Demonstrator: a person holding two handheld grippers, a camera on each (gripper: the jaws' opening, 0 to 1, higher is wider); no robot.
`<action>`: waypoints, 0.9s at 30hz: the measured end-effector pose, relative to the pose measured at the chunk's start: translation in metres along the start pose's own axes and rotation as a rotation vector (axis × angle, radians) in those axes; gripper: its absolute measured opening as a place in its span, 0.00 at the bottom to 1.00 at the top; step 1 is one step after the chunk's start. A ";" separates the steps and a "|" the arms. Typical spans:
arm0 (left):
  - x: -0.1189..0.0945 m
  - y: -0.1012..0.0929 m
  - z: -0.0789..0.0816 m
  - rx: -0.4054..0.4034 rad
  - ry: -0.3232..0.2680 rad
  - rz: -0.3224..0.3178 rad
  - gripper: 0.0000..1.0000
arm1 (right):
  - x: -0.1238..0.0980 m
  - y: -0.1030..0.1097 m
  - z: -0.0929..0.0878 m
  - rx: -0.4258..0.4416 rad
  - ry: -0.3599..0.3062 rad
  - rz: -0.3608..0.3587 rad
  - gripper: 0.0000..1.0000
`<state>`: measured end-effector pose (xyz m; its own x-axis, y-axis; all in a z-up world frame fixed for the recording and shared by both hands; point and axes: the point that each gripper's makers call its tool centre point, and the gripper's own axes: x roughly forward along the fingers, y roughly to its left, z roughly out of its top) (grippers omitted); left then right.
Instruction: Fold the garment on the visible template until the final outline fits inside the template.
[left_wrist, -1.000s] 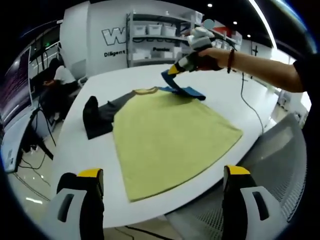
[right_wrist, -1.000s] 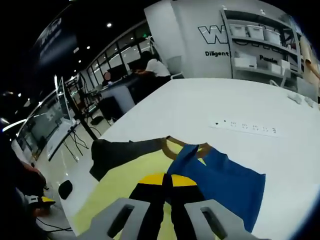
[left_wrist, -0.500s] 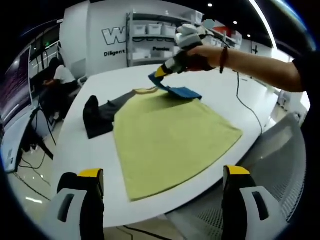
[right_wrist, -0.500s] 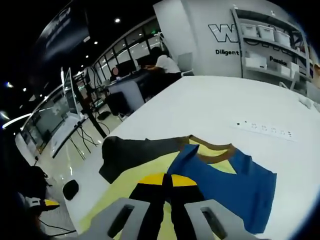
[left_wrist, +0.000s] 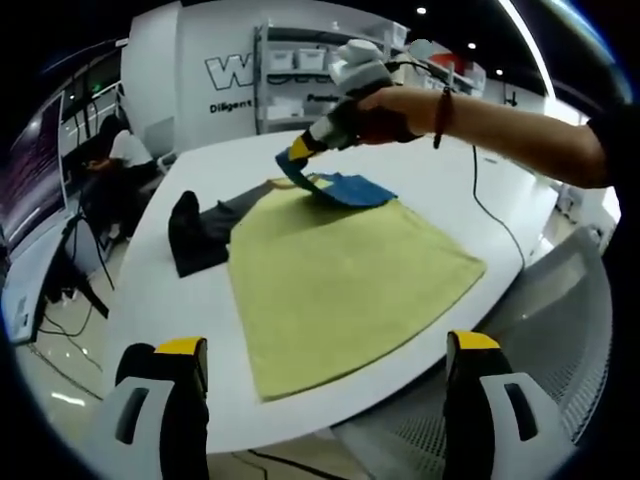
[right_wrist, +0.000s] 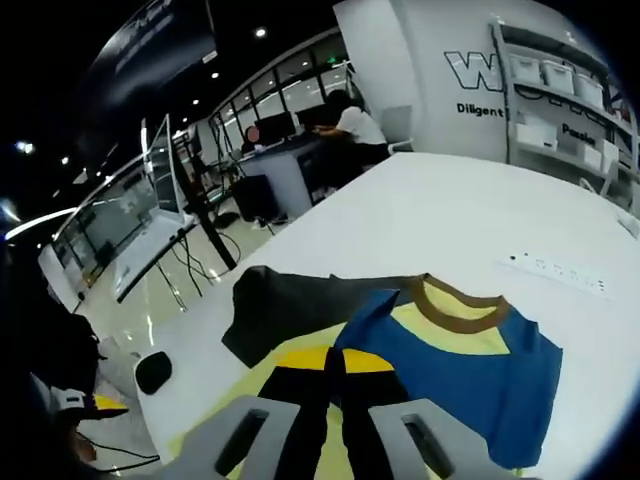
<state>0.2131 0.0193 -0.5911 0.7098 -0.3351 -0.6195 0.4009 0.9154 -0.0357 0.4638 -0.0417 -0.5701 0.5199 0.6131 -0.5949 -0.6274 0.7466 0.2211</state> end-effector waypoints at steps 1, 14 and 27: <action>0.000 0.000 0.000 0.000 0.000 0.001 0.95 | 0.000 0.002 -0.001 -0.011 0.003 0.000 0.00; -0.001 0.000 0.000 0.002 0.002 -0.003 0.95 | 0.009 0.033 -0.026 -0.132 0.051 0.021 0.00; -0.003 -0.001 0.002 -0.007 -0.010 -0.015 0.95 | 0.022 0.036 -0.040 -0.063 0.065 0.106 0.01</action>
<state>0.2118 0.0185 -0.5878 0.7094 -0.3512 -0.6111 0.4078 0.9117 -0.0504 0.4293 -0.0121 -0.6060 0.4116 0.6681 -0.6199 -0.7130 0.6597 0.2376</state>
